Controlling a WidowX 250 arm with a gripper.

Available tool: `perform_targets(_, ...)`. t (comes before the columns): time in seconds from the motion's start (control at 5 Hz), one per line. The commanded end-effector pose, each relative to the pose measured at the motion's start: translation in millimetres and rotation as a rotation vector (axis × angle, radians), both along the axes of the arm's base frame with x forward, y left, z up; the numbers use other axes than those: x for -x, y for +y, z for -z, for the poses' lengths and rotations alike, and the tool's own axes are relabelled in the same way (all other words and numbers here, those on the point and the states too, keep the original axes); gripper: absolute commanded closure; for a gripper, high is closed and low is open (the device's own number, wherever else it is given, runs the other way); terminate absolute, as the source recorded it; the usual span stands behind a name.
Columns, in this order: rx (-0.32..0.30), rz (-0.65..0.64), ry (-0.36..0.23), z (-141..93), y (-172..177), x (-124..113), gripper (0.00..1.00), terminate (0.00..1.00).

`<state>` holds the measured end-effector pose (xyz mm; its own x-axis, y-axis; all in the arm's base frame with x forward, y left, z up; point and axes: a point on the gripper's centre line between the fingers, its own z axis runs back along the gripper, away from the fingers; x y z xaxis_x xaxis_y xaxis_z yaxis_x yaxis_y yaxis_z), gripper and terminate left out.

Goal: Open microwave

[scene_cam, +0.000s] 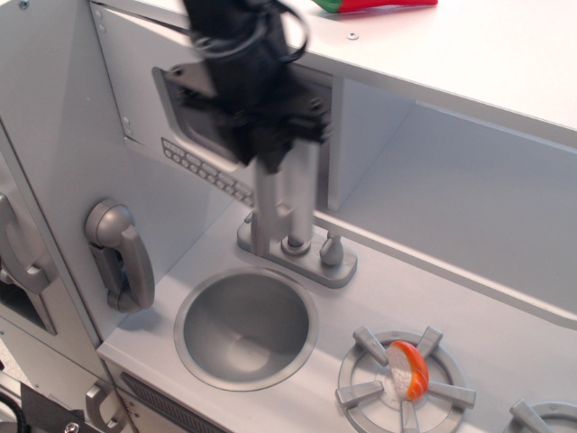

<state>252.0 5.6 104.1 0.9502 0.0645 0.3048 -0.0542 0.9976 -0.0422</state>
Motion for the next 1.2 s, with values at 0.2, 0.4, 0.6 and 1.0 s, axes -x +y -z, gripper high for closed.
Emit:
perform_targets(0.2,-0.102,0.207,0.187,-5.3,6.4,67.2,0.0,0.0)
perform_targets(0.4,-0.075,0.236,0.266,-0.9,-24.6,75.9,0.0,0.0)
perform_targets(0.6,-0.013,0.234,0.3,3.5,-65.5,72.0,0.0,0.0)
perform_targets(1.0,0.049,0.181,0.228,-8.2,-96.3,18.1,0.0,0.0)
